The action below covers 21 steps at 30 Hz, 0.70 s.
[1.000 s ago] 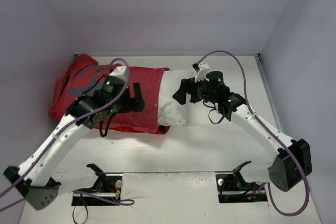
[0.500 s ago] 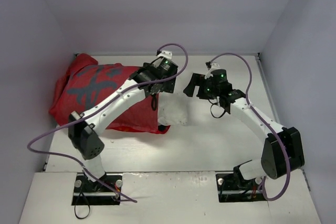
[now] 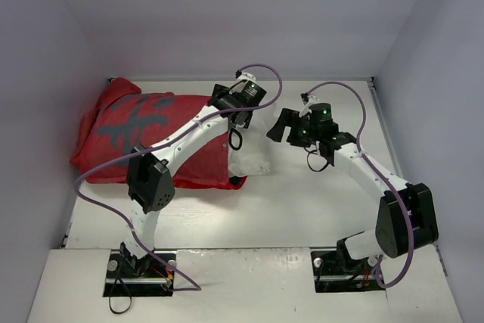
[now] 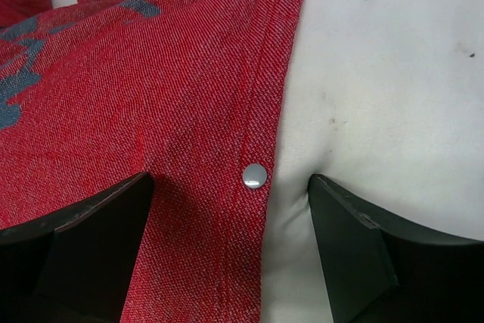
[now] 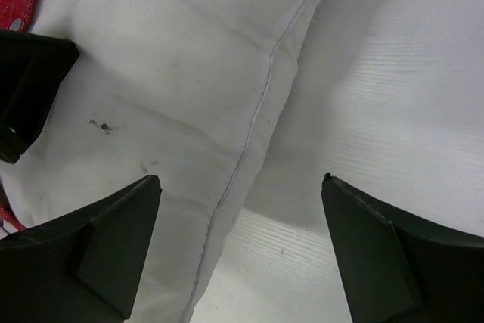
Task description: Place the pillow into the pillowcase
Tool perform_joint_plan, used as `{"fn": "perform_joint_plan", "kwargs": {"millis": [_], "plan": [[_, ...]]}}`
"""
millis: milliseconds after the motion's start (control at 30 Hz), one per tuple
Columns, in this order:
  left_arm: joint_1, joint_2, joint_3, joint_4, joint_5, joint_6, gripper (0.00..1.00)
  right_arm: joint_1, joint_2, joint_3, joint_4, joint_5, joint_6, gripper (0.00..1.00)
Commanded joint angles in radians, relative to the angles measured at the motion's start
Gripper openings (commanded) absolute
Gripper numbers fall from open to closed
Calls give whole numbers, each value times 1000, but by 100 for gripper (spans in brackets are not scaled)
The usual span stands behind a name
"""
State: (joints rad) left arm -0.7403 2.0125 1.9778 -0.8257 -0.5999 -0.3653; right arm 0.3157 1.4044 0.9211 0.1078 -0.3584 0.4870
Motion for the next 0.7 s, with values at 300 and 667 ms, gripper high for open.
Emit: {"fn": "perform_joint_plan", "kwargs": {"millis": [300, 667], "plan": [[97, -24, 30, -4, -61, 77, 34, 2, 119, 76, 153, -93, 32, 83], [99, -96, -25, -10, -71, 108, 0, 39, 251, 166, 243, -166, 45, 85]]}}
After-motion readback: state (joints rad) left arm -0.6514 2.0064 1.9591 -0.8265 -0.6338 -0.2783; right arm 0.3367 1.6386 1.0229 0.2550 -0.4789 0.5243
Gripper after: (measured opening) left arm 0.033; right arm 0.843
